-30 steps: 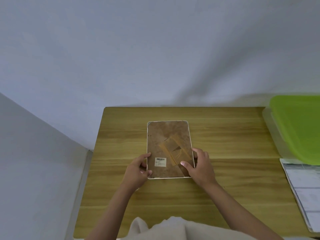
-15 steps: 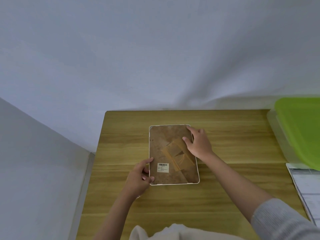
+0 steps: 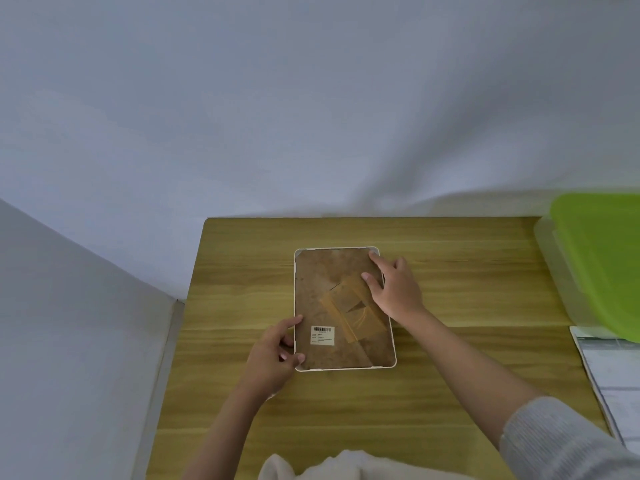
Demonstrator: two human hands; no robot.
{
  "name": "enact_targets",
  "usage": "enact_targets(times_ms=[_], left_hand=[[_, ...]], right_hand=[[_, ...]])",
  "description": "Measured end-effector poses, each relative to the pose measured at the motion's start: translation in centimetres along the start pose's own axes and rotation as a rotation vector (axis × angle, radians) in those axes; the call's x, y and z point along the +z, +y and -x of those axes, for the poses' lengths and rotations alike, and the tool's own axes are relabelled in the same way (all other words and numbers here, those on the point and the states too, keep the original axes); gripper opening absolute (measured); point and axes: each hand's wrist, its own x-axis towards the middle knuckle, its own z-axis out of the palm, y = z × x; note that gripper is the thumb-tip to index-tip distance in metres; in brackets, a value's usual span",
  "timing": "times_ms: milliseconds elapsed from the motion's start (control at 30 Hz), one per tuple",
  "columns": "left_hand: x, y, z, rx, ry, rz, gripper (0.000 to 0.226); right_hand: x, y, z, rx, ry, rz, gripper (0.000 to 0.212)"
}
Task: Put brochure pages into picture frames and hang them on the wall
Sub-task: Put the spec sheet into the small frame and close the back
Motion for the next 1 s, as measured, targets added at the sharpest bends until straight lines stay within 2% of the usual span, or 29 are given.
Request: enact_targets(times_ms=[100, 300, 467, 567, 700, 1000], left_hand=[[0.0, 0.0, 0.1, 0.012, 0.013, -0.002, 0.065], [0.1, -0.2, 0.2, 0.024, 0.033, -0.009, 0.064], [0.2, 0.0, 0.5, 0.015, 0.06, -0.071, 0.061], [-0.1, 0.3, 0.5, -0.019, 0.019, 0.083, 0.06], [-1.6, 1.1, 1.0, -0.025, -0.081, 0.283, 0.054], [-4.6, 3.6, 3.2, 0.022, -0.11, 0.489, 0.05]], right_hand=[[0.4, -0.1, 0.6, 0.03, -0.009, -0.035, 0.051], [-0.4, 0.1, 5.0, 0.103, -0.099, -0.335, 0.05], [0.2, -0.3, 10.6, 0.219, -0.074, -0.255, 0.065], [0.9, -0.6, 12.4, 0.282, -0.025, -0.382, 0.066], [0.7, -0.8, 12.8, 0.268, 0.029, -0.565, 0.061], [-2.4, -2.6, 12.8, 0.122, -0.043, -0.769, 0.061]])
